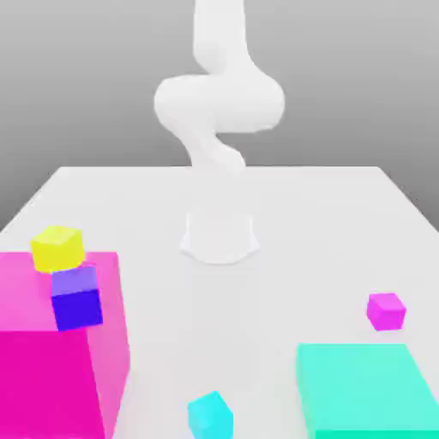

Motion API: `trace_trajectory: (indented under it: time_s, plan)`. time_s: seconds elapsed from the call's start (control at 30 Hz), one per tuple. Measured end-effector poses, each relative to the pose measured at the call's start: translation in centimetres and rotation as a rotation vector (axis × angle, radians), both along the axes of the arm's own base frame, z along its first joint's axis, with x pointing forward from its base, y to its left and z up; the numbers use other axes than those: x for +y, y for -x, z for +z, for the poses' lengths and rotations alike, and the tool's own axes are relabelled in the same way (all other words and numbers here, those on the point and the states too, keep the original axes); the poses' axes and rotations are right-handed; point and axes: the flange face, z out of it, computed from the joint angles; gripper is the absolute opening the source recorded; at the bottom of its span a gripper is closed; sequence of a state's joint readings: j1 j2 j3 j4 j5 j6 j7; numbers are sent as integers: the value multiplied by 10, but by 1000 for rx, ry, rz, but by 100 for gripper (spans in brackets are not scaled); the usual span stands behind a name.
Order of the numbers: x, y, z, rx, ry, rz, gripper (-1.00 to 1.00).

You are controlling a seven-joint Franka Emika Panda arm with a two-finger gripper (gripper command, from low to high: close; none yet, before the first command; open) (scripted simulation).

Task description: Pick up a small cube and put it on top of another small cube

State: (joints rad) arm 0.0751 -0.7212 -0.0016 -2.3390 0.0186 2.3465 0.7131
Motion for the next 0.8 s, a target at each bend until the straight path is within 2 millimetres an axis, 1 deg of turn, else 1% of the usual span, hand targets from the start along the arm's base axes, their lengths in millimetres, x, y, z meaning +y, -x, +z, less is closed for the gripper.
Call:
trace_trajectory:
  time_s: [0.07,0.17,0.27,0.37,0.47,0.6,0.67,0.7,0.8]
  plan:
    - [27,-20,-38,55,38,117,0]
    - [70,-38,-95,129,96,286,0]
    - [114,-44,-152,196,158,455,0]
    - [156,-38,-211,260,224,625,0]
    - [195,-20,-269,319,294,796,0]
    - [237,18,-344,392,394,1024,0]
    - [253,42,-380,426,448,1140,0]
    - [263,59,-398,440,479,1210,0]
    - [277,103,-447,485,568,1389,0]
